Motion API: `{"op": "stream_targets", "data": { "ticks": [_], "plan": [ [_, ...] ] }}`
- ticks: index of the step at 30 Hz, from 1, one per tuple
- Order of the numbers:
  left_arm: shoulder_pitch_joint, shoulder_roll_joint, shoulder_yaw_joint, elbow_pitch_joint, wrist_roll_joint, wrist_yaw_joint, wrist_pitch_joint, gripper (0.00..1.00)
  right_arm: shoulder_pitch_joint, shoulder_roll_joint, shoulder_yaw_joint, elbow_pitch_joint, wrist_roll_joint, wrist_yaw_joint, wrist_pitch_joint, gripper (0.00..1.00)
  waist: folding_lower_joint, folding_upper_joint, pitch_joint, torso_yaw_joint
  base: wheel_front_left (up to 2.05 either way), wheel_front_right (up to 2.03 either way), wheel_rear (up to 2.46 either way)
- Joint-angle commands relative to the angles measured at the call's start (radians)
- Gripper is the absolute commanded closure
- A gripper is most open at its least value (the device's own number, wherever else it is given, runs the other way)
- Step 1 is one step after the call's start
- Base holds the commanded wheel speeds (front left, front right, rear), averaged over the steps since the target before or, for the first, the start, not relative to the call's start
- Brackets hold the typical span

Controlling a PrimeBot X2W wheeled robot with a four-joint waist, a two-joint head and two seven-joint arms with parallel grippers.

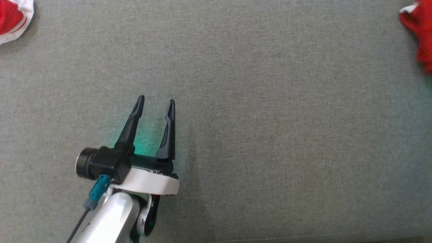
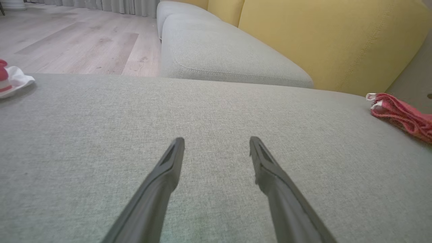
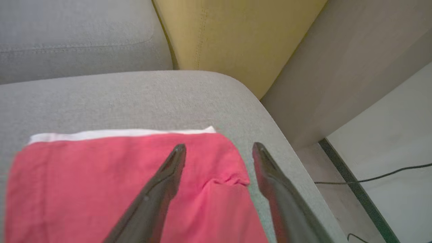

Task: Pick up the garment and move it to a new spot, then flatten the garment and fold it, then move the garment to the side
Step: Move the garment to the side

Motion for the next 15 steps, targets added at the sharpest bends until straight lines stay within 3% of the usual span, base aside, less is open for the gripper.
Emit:
{"op": "stream_targets", "data": {
  "ticks": [1, 7, 15],
  "plan": [
    [-0.02, 0.011, 0.025, -0.026, 0.001, 0.004, -0.011, 0.0, -0.033, 0.004, 0.013, -0.044, -0.011, -0.001, -0.021, 0.0, -0.0001, 0.0, -0.007, -0.002, 0.0, 0.0, 0.0],
    [-0.015, 0.011, 0.034, -0.008, -0.013, 0.007, -0.022, 0.0, -0.028, 0.067, 0.097, -0.08, -0.001, -0.001, -0.086, 0.0, -0.0001, 0.0, -0.056, -0.01, 0.0, 0.0, 0.0],
    [0.013, 0.038, 0.111, 0.027, -0.056, 0.032, -0.051, 0.0, 0.042, 0.12, 0.3, -0.129, 0.121, -0.001, -0.192, 0.0, -0.0001, 0.0, -0.175, -0.002, 0.0, 0.0, 0.0]
  ]
}}
